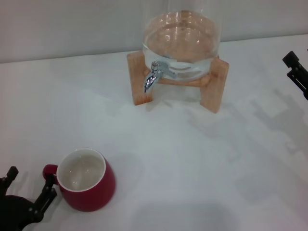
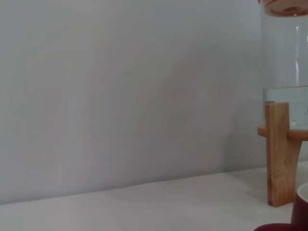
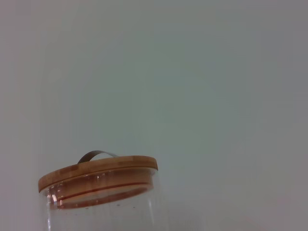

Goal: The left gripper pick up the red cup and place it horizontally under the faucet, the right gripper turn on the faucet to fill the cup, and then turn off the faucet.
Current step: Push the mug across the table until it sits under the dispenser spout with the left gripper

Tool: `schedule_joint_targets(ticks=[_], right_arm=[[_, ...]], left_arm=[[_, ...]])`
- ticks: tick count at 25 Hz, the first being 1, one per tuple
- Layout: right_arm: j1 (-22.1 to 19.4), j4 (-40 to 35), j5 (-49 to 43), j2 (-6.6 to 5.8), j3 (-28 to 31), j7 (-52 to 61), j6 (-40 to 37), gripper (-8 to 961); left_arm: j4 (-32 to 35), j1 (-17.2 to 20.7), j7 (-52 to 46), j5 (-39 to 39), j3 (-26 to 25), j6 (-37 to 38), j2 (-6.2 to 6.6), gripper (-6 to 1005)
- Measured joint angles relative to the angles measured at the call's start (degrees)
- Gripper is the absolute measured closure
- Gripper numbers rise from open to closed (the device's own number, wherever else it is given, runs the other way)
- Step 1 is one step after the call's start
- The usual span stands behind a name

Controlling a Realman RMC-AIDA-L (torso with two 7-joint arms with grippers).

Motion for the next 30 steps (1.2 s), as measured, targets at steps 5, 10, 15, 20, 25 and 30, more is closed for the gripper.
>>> schedule_joint_targets(ticks=[5, 10, 15, 20, 25, 30], right_arm=[[0.00, 0.00, 0.00, 0.00, 0.00, 0.00, 0.00, 93], [0.00, -0.02, 0.00, 0.00, 0.00, 0.00, 0.01, 94], [0.00, -0.02, -0.02, 0.00, 0.00, 0.00, 0.01, 94], [-0.04, -0.09, -0.12, 0.00, 0.00, 0.00, 0.00, 94], [-0.09, -0.12, -0.19, 0.00, 0.00, 0.00, -0.03, 95], [-0.09, -0.19, -0.18, 0.00, 0.00, 0.00, -0.08, 95]], left_arm=[[0.00, -0.41, 0.00, 0.06, 0.00, -0.05, 0.05, 130], [0.00, -0.70, 0.00, 0.16, 0.00, -0.32, 0.07, 130], [0.00, -0.91, 0.00, 0.19, 0.00, -0.37, 0.07, 131], [-0.05, -1.23, 0.00, 0.19, 0.00, -0.37, 0.07, 131], [-0.16, -1.43, 0.00, 0.19, 0.00, -0.41, 0.07, 134], [-0.12, -1.49, 0.00, 0.18, 0.00, -0.46, 0.07, 147]])
